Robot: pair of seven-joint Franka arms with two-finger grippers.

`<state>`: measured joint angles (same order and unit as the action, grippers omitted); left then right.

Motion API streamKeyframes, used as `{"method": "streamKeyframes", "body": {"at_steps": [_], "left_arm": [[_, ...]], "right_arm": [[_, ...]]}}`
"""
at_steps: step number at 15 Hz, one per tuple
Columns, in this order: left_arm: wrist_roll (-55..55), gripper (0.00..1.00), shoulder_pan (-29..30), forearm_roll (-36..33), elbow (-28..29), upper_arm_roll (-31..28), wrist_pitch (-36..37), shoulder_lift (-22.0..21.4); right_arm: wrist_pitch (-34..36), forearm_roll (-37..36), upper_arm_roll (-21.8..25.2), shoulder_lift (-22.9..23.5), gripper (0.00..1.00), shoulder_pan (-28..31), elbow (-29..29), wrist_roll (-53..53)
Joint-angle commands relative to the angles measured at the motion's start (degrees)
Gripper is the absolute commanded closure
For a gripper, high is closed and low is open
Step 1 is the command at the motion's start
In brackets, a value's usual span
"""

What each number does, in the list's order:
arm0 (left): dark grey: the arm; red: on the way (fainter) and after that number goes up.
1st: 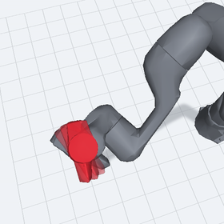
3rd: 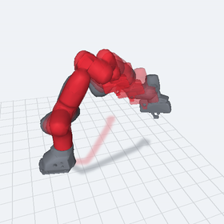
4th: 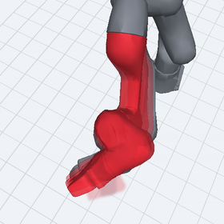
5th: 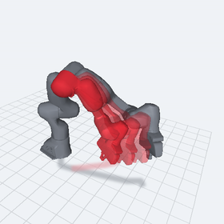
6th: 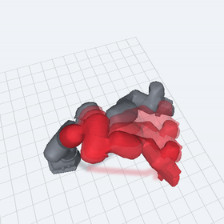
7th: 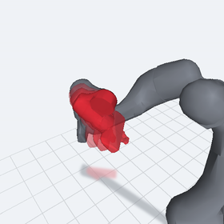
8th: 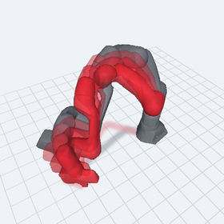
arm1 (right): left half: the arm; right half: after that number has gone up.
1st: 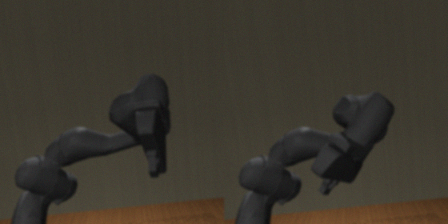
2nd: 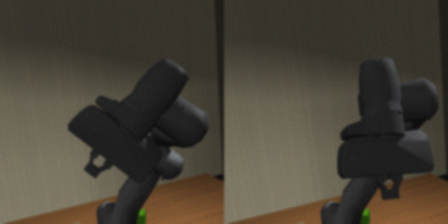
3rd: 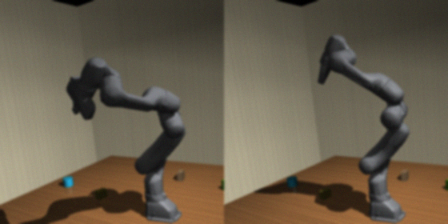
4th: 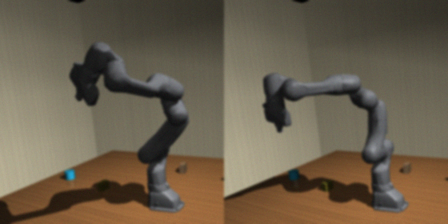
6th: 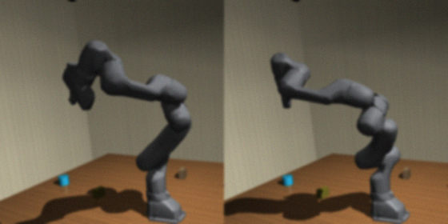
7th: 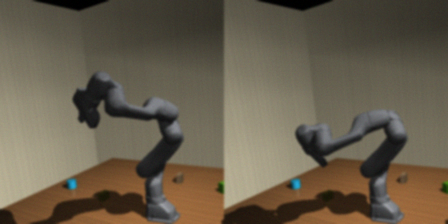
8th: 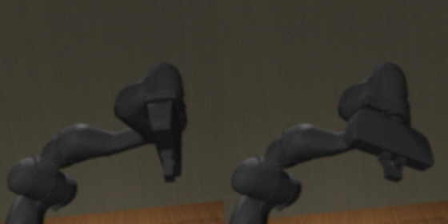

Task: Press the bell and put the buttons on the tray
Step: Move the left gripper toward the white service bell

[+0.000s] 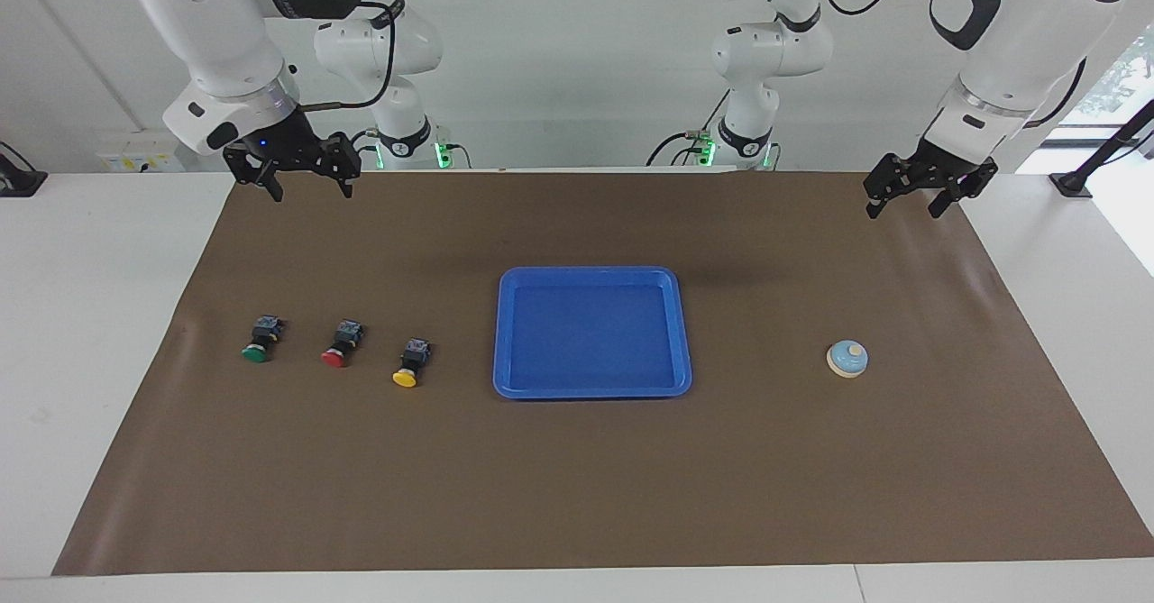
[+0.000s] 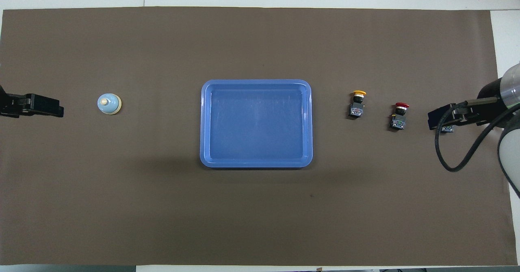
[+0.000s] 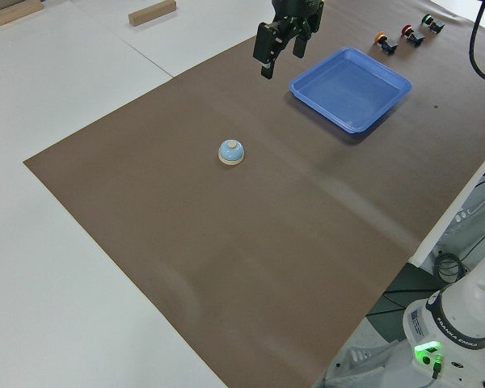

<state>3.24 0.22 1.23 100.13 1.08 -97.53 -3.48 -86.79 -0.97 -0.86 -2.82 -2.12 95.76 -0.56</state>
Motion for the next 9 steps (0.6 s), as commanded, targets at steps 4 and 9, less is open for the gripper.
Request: {"method": "streamKeyframes", "body": {"at_steps": [4,9], "left_arm": [[0.54,1.0,-0.14,-0.09,1.55,-0.38,-10.38,9.0],[0.54,1.0,0.48,-0.09,4.01,-0.38,-20.85,15.26]], "right_arm": [[0.39,0.53,-0.19,-0.17,0.0,0.62,0.13,-1.03],[0.39,0.53,-0.19,-0.17,0.0,0.62,0.13,-1.03]]}}
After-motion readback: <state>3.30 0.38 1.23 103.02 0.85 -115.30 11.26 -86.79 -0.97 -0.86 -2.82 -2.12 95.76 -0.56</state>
